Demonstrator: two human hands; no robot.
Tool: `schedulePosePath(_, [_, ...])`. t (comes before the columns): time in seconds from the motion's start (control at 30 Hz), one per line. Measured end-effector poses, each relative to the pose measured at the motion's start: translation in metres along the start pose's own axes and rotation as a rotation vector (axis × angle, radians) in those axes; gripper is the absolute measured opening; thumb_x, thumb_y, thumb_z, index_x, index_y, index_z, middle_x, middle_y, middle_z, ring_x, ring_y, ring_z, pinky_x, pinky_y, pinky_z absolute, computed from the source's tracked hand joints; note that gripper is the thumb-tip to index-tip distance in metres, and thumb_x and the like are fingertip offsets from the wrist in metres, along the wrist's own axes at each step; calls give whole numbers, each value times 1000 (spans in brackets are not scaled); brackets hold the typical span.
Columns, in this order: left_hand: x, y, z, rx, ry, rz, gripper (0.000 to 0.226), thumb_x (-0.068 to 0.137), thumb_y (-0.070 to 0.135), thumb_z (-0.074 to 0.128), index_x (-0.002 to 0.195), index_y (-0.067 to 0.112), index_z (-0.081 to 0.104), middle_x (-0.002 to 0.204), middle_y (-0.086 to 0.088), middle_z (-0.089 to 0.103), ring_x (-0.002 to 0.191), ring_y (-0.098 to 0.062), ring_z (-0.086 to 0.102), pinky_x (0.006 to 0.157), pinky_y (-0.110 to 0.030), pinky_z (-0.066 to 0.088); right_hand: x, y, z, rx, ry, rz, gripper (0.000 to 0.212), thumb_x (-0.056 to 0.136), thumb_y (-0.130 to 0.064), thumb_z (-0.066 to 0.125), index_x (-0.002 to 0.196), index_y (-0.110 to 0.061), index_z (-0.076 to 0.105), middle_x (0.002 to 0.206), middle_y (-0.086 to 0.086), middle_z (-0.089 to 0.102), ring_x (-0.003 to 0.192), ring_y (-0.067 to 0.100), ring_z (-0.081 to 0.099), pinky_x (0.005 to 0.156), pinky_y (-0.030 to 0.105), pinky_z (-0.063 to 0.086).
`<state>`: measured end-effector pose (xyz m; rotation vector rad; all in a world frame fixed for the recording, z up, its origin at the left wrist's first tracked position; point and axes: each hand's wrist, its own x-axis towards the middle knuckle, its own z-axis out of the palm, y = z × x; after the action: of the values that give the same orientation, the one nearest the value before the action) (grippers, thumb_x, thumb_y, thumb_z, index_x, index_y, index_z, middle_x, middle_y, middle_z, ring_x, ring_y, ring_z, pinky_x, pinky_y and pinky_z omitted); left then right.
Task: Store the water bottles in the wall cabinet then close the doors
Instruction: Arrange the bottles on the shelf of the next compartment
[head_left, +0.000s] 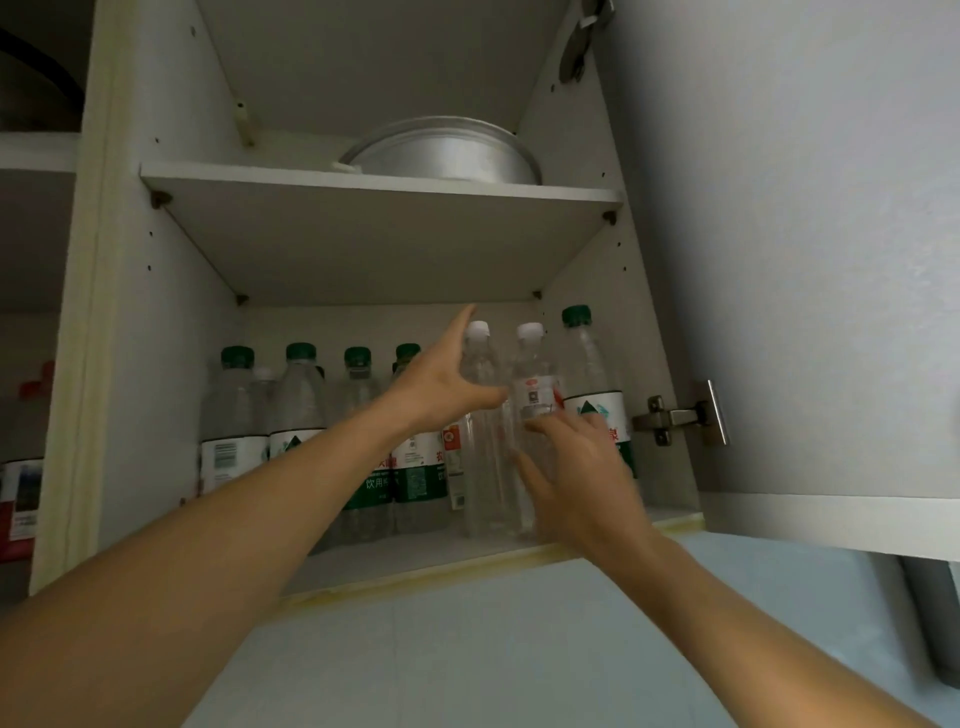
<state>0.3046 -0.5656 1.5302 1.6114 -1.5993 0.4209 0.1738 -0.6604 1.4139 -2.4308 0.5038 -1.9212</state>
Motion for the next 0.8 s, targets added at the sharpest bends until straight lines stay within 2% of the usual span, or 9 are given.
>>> schedulePosePath(0.03, [2,0,0,49,-8,20,108,82,28,82,159,41,8,157,-7,39,125,-20,50,96,-34,50,3,7,-9,-88,73,-23,34,93,-26,68,125,-16,65,124,2,62,114,22,51,95,43,51])
schedulePosePath(0.07, [4,0,-1,100,-20,25,102,83,29,80,158,44,13,154,-6,42,123,-22,51,98,-36,50,6,14,-17,-151,129,-21,37,90,-23,70,126,-14,64,127,8,59,116,28,49,94,46,50])
schedulePosePath(0.1, [7,0,-1,155,-36,10,95,84,31,78,156,45,19,153,-5,43,130,-26,48,105,-45,46,8,20,-24,-203,141,1,44,89,-21,72,130,-13,61,133,12,54,119,32,46,95,48,50])
schedulePosePath(0.13, [9,-1,-1,216,-52,-10,87,84,34,76,153,46,25,154,-5,42,139,-31,40,112,-53,38,9,26,-29,-255,112,27,53,88,-22,73,137,-14,56,140,15,47,124,36,42,99,49,49])
schedulePosePath(0.2, [15,-5,-1,342,-71,-44,74,85,40,72,148,48,35,156,-5,40,146,-33,27,117,-58,24,6,33,-30,-324,18,54,67,90,-23,71,149,-16,42,150,19,35,131,39,36,102,50,48])
schedulePosePath(0.37, [34,-13,-1,516,-88,-72,64,83,47,71,140,50,41,147,-9,45,140,-36,23,110,-56,22,2,41,-17,-322,-41,83,77,94,-21,67,157,-23,22,160,15,17,140,35,25,97,45,50])
schedulePosePath(0.43, [41,-16,-2,598,-87,-54,63,83,50,72,138,48,43,145,-7,50,143,-34,23,115,-58,11,3,45,-13,-320,-51,102,84,92,-17,69,158,-24,16,161,14,12,142,35,21,97,44,51])
schedulePosePath(0.53, [47,-23,-4,698,-85,-54,65,83,53,72,141,43,44,146,-6,51,149,-31,19,118,-60,-9,4,50,-9,-323,-56,101,92,87,-11,74,156,-27,15,161,14,10,143,34,20,92,41,53])
schedulePosePath(0.8, [55,-39,-4,786,-116,-55,63,86,54,69,141,45,41,146,-7,51,148,-29,22,116,-61,-15,3,53,-6,-248,-59,112,94,86,-19,78,155,-33,15,161,8,8,146,32,19,95,48,52])
